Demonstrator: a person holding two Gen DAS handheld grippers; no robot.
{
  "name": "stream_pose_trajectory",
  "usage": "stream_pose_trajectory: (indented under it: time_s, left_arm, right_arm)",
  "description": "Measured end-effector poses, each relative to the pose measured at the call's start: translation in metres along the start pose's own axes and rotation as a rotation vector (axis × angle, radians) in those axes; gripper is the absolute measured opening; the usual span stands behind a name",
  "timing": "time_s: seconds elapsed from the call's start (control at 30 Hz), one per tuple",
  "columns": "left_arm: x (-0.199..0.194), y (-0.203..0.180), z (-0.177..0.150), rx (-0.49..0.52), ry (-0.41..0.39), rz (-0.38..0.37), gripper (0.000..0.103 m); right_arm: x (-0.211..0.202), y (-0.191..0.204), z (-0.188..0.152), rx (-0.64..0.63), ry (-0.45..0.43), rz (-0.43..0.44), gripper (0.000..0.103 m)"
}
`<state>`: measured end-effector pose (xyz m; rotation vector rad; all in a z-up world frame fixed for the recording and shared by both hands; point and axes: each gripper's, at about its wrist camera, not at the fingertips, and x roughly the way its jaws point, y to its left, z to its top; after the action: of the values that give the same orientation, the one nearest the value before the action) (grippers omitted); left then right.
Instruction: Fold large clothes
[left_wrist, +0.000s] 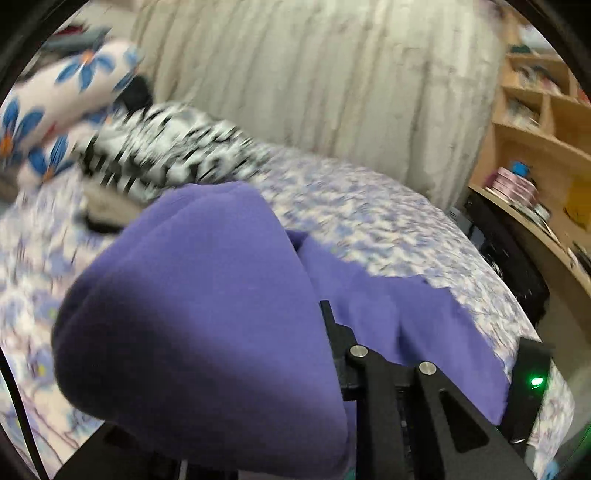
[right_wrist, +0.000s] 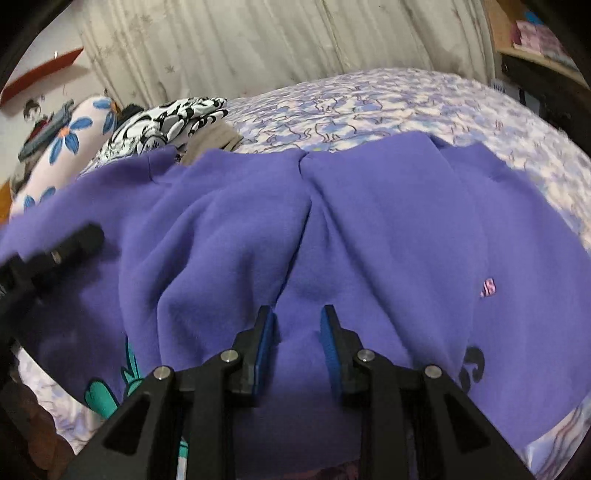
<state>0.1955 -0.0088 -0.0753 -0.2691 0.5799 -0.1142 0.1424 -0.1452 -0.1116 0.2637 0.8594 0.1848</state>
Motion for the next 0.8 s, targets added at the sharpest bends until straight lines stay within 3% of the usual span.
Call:
stream_pose_trajectory:
  time_s: [0.4, 0.5, 0.63, 0.8]
  left_arm:
    - [-0.029, -0.133, 0.003, 0.338, -0.052, -0.09, 0.018]
    - [-0.027, -0.166, -0.002, 0.399, -0.045, -0.122, 0.018]
    - [-0.013, -0.211, -0.015, 0.466, -0.008, -0.143, 0.019]
    - [0.009, -0.262, -0.041, 0.564, 0.035, -0.178, 0.02]
  right_arm:
    - [-0.049, -0.071, -0.018, 0.264, 0.042, 0.261, 0.026]
    - [-0.075, -0.101, -0.024, 0.312, 0.011, 0.219, 0.026]
    - [-0.108, -0.149, -0.03, 0.383, -0.071, 0.024, 0.026]
    - [-0.131, -0.201, -0.039, 0.515, -0.133, -0.046, 0.026]
